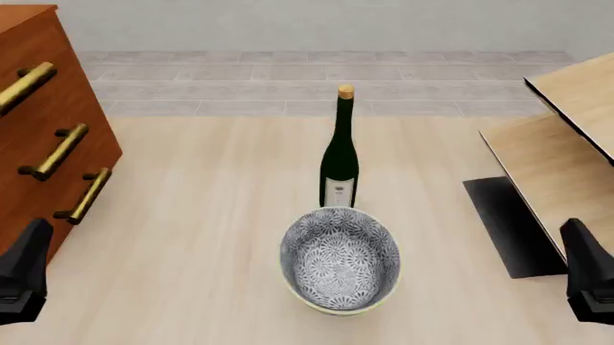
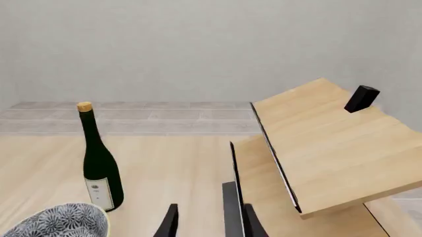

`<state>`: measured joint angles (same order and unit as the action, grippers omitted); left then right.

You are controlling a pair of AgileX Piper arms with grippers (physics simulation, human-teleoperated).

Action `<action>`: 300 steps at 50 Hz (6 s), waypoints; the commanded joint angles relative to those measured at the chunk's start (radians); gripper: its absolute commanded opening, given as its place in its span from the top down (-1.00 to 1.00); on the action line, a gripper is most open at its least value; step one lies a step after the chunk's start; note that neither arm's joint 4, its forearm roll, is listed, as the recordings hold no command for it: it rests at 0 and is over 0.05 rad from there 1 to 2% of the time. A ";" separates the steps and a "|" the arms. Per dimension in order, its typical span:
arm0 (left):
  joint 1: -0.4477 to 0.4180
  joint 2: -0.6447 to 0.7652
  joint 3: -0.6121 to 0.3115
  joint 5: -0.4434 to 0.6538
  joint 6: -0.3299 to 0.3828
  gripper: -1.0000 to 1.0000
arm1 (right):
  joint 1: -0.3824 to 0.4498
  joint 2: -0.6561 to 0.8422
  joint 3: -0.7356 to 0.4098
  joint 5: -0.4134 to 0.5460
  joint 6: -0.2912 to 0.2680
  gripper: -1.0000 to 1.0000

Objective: Put the wine bottle on the wine rack.

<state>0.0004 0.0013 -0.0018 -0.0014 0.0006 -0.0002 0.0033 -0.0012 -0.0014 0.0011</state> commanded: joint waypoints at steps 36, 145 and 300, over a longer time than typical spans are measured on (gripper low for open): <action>-0.049 -0.001 -0.101 0.053 -0.055 -1.00 | 0.371 0.578 -0.264 -0.288 -0.138 -1.00; -0.040 -0.001 -0.048 -0.036 0.018 -1.00 | 0.520 1.650 -0.842 -0.638 -0.074 -1.00; -0.087 -0.001 0.002 -0.112 -0.034 -1.00 | 0.018 1.123 -1.324 0.410 0.487 1.00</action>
<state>-0.0763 0.0001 -0.0007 -0.1091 -0.0291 0.1024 1.1430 -1.2688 0.2950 0.4272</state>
